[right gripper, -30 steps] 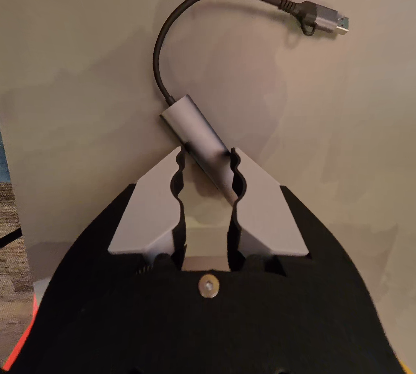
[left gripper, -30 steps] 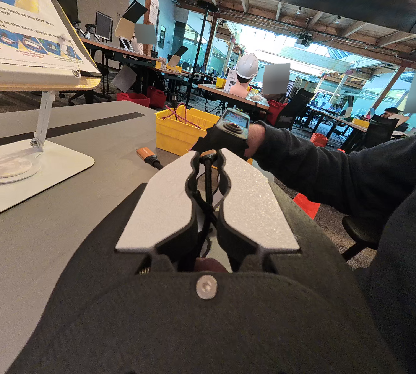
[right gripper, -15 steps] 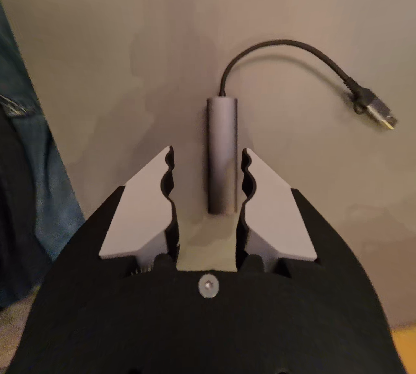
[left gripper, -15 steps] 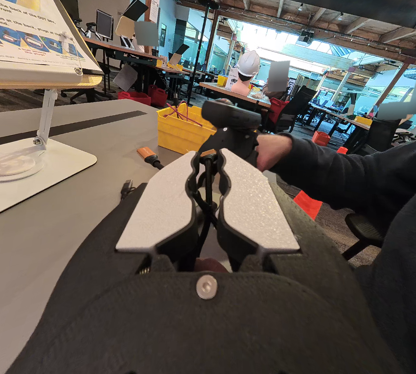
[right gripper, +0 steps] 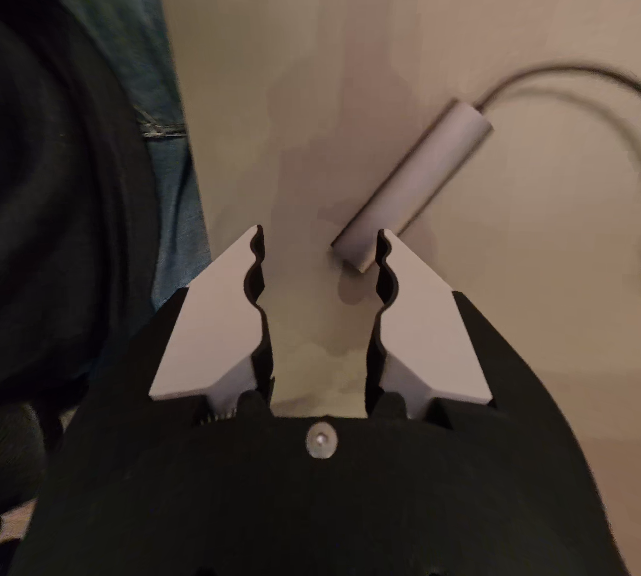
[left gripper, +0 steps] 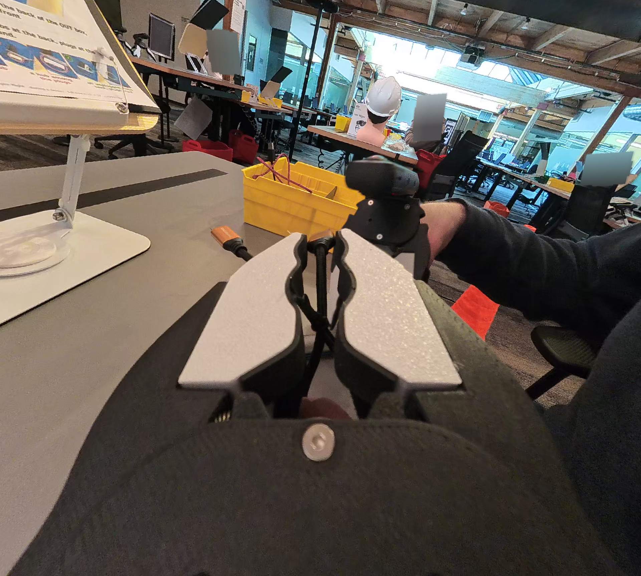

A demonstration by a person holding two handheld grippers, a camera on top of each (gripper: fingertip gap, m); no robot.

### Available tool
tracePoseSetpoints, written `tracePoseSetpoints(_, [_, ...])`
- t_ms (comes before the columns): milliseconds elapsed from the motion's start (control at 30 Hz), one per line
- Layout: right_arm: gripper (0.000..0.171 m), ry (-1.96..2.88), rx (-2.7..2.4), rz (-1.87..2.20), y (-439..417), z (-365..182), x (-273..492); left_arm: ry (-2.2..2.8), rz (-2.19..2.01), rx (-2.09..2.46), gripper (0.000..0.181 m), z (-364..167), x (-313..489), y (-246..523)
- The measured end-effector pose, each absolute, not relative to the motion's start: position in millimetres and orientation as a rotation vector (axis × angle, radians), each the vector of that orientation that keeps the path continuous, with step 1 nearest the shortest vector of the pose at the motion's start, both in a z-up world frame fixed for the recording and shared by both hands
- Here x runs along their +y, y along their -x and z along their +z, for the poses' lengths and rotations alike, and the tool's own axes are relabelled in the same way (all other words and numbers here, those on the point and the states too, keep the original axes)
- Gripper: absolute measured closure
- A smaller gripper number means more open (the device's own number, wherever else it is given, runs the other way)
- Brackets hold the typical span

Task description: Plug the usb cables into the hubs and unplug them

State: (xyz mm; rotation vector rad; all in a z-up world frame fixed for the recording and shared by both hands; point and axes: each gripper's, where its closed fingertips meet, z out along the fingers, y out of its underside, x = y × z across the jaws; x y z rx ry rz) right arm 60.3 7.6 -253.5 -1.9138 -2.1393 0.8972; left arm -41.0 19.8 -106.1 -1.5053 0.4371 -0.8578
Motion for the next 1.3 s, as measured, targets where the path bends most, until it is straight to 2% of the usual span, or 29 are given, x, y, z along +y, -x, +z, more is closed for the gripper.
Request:
tracePoseSetpoints(133, [0.093, 1.621, -2.111, 0.966, -46, -243, 16, 1.503, -0.861, 0.44, 0.167, -106, 19, 41])
tracePoseSetpoints(233, [0.082, 1.55, -2.129, 0.921, -44, -257, 28, 1.509, -0.857, 0.455, 0.167, -108, 18, 39])
tracePoseSetpoints(300, [0.06, 1.459, -2.232, 0.78, -49, -273, 35, 1.516, -0.85, 0.463, 0.167, -110, 18, 38])
tracePoseSetpoints(367, [0.046, 1.365, -2.314, 0.656, -49, -279, 41, 1.52, -0.85, 0.469, 0.167, -111, 18, 37])
tracePoseSetpoints(467, [0.038, 1.23, -2.388, 0.631, -38, -269, 39, 1.527, -0.85, 0.473, 0.167, -114, 20, 36])
tracePoseSetpoints(767, [0.048, 0.997, -2.778, 0.434, -26, -286, 44, 1.529, -0.849, 0.486, 0.167, -115, 19, 36])
tracePoseSetpoints(1100, [0.053, 0.927, -2.863, 0.415, -28, -292, 44, 1.525, -0.849, 0.478, 0.167, -117, 19, 44])
tracePoseSetpoints(1300, [0.053, 1.063, -2.816, 0.488, -25, -289, 45, 1.539, -0.838, 0.48, 0.167, -121, 21, 46])
